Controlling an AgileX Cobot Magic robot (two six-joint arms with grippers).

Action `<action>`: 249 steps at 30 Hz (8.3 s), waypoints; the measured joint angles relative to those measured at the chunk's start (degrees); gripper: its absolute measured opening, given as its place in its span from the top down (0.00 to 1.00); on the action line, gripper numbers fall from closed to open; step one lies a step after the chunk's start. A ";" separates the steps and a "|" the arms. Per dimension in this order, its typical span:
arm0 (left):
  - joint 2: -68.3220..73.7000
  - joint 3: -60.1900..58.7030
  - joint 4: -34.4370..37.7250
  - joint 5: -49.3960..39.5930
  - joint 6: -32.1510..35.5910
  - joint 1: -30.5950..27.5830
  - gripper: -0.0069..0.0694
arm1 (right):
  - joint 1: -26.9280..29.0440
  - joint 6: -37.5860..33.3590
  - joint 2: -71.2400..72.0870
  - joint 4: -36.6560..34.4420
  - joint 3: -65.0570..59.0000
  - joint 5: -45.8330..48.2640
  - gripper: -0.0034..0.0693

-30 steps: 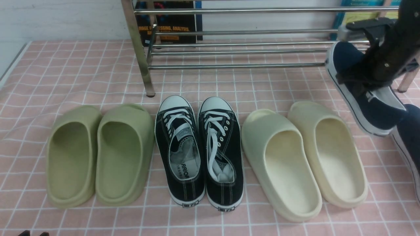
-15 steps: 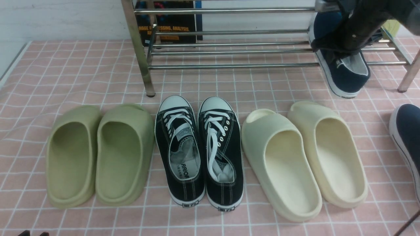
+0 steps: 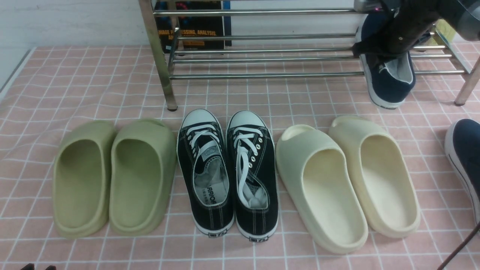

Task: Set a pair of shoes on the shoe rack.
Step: Use the right arm to put a shoe into the shoe rack, then use the right arm to grab the shoe closest to it, then use the right arm to put a shoe into the shoe rack

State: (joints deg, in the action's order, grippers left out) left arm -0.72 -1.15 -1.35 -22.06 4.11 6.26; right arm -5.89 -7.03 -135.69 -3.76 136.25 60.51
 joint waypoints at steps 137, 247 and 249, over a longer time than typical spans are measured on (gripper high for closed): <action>0.00 0.00 -0.11 0.00 0.00 0.00 0.60 | 6.10 -1.00 35.41 2.23 -15.19 11.27 0.89; 0.00 0.00 -0.17 0.00 0.00 0.00 0.60 | 11.35 -4.26 29.74 -4.56 -55.90 -31.97 0.78; 0.00 0.00 -0.17 0.00 0.00 0.00 0.60 | 11.35 -4.26 29.05 -6.15 -55.83 -33.62 0.89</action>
State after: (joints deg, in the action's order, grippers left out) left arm -0.72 -1.15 -1.52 -22.06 4.11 6.26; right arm 5.47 -11.30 -106.64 -9.91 80.41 26.89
